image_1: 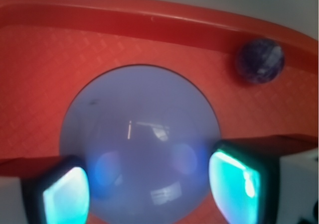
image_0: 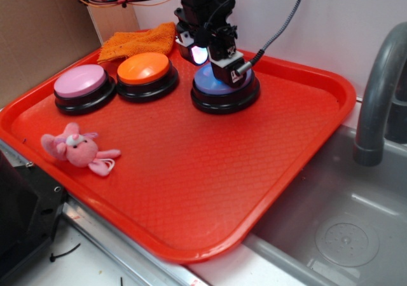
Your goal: Push the purple button.
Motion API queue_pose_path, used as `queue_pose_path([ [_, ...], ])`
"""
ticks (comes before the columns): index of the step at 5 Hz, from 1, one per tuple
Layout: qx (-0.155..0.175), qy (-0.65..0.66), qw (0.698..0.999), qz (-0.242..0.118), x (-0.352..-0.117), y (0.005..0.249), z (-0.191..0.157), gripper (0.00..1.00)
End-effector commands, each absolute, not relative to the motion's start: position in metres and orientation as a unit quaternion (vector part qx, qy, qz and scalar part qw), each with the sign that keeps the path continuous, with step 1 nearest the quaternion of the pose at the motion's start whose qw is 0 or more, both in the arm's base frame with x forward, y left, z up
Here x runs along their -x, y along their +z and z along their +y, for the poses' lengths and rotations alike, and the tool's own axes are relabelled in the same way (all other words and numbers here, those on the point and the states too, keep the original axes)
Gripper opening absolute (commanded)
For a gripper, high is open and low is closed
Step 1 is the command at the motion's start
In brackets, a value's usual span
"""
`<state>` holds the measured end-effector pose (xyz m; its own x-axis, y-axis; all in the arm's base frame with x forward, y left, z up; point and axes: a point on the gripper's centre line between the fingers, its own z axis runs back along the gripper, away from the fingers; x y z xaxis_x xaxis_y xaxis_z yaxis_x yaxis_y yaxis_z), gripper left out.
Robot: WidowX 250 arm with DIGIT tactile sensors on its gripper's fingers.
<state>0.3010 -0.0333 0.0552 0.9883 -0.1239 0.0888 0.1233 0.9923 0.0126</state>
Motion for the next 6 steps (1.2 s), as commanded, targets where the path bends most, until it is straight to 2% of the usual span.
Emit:
queue_pose_path([
  [1, -0.022, -0.045, 0.995, -0.087, -0.302, 0.109, -0.030, 1.00],
  [2, -0.040, -0.038, 0.994, -0.092, -0.292, 0.132, -0.025, 1.00],
  [3, -0.039, -0.039, 0.993, -0.103, -0.285, 0.144, -0.021, 1.00],
  [4, -0.037, -0.031, 0.993, -0.104, -0.281, 0.151, -0.017, 1.00],
  [6, -0.065, -0.057, 0.992, -0.094, -0.264, 0.164, -0.016, 1.00],
])
